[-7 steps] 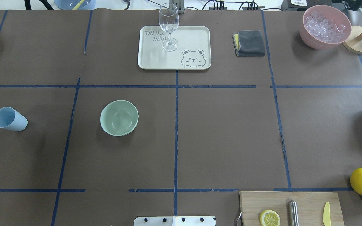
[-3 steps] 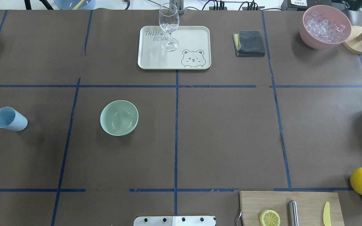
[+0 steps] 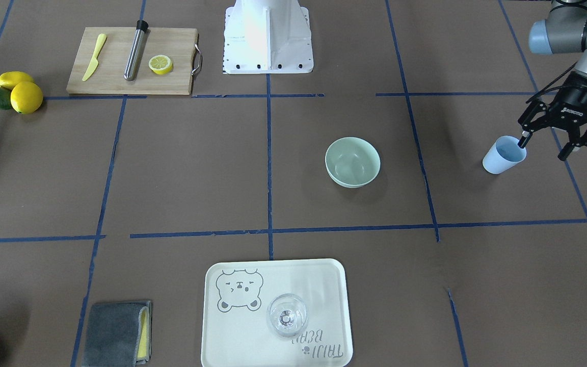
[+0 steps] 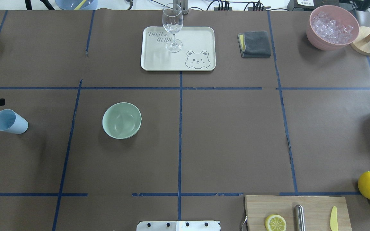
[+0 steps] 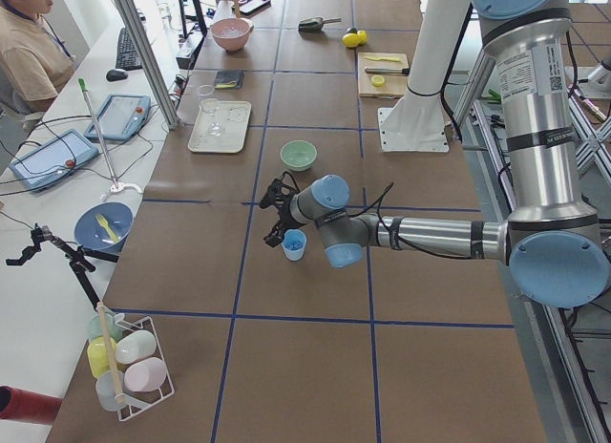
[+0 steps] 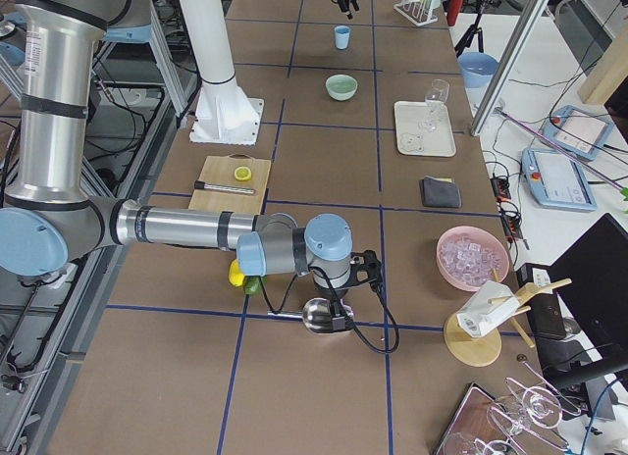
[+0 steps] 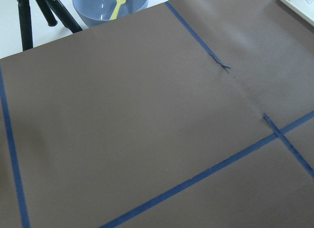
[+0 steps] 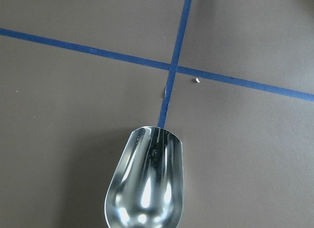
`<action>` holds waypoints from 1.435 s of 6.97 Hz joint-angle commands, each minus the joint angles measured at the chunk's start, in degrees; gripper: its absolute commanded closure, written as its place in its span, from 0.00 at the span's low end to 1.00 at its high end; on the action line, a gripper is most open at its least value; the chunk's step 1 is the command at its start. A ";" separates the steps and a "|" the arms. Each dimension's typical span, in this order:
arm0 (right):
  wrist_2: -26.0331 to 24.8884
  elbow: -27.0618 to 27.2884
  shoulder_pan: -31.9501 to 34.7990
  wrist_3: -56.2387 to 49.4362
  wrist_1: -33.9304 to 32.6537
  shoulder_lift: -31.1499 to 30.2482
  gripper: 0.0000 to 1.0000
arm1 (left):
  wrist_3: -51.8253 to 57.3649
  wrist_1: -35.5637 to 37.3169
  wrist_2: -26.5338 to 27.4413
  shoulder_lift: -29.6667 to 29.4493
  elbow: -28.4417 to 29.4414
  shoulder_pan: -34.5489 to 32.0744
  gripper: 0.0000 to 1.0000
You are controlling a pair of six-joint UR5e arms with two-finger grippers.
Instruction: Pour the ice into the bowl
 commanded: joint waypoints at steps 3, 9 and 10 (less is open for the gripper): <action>-0.07 0.04 -0.01 0.14 0.05 0.00 0.00 | -9.36 -4.60 21.59 8.50 -2.15 15.68 0.00; 0.01 0.39 -0.01 0.14 0.05 -0.17 0.00 | -20.53 -5.04 35.32 8.44 1.89 27.84 0.00; 0.01 0.57 -0.01 0.22 0.05 -0.09 0.00 | -24.10 -5.04 36.73 6.51 3.54 27.84 0.00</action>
